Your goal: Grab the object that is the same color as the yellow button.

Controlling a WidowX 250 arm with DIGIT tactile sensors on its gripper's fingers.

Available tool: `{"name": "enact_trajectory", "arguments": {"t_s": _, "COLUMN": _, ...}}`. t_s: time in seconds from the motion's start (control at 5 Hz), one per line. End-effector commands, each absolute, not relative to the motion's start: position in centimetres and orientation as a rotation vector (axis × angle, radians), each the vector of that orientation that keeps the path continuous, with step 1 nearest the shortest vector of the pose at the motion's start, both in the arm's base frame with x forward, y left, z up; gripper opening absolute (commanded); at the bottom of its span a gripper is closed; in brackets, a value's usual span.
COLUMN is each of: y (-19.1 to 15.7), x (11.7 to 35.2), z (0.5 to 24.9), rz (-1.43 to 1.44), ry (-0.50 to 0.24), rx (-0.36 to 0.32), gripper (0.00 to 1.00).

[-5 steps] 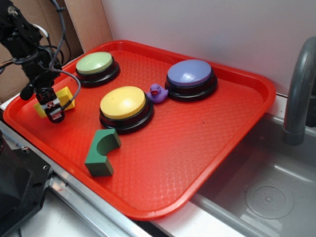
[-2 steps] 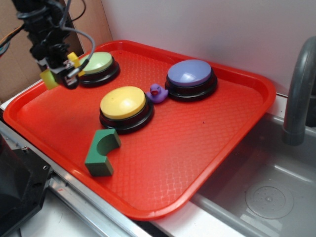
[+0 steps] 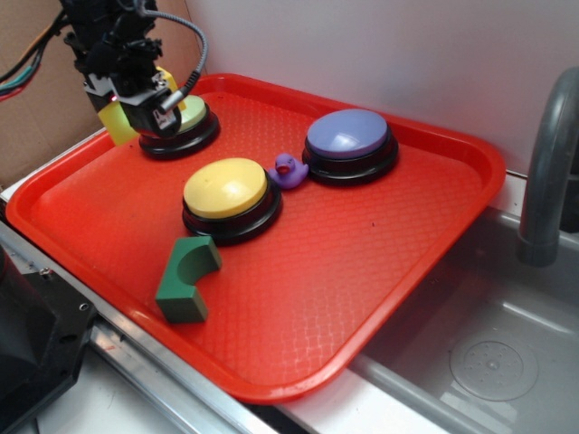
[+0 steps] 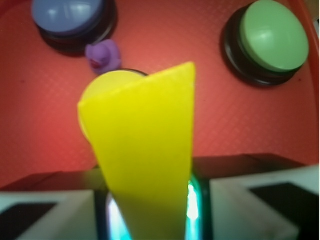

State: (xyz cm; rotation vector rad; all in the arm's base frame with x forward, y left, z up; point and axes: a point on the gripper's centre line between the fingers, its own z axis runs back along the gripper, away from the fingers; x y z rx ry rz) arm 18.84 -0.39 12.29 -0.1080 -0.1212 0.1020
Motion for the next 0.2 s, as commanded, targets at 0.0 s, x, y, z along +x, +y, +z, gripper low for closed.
{"name": "enact_trajectory", "arguments": {"t_s": 0.0, "y": -1.53, "x": 20.72, "z": 13.5, "rz": 0.1, "ry": -0.148, "rx": -0.087, "gripper": 0.0}}
